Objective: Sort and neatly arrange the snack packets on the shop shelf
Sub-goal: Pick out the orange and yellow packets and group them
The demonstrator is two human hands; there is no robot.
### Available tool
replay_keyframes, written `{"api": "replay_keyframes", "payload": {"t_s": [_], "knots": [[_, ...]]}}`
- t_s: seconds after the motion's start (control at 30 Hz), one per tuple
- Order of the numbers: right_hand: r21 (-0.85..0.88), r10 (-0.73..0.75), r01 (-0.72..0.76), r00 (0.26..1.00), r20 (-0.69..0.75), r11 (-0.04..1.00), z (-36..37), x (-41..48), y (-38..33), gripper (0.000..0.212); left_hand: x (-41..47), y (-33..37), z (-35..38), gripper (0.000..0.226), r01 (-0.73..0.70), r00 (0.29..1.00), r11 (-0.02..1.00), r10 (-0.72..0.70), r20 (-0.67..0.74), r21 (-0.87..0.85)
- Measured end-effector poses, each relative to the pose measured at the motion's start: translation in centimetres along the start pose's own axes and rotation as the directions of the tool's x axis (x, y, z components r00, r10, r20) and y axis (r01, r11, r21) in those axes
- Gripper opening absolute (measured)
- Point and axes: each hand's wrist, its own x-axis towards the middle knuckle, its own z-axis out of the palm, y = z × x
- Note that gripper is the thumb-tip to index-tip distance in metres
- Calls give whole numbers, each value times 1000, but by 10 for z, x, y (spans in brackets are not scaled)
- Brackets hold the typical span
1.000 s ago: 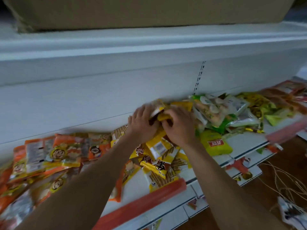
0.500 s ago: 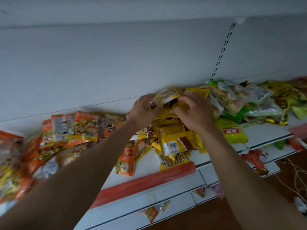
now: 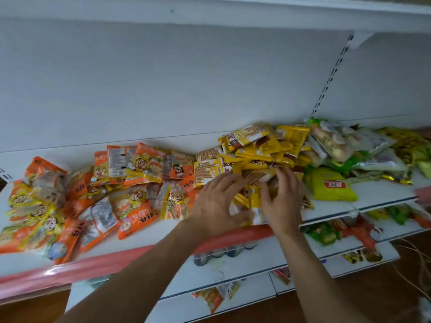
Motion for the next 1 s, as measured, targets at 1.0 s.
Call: {"api": "replay_keyframes", "payload": {"t_s": [1.0], "knots": [[-51,-102,117,966,238,992,7,12,10,60,31,-61,-11,74,351,936,930,-351,19,-104]]}}
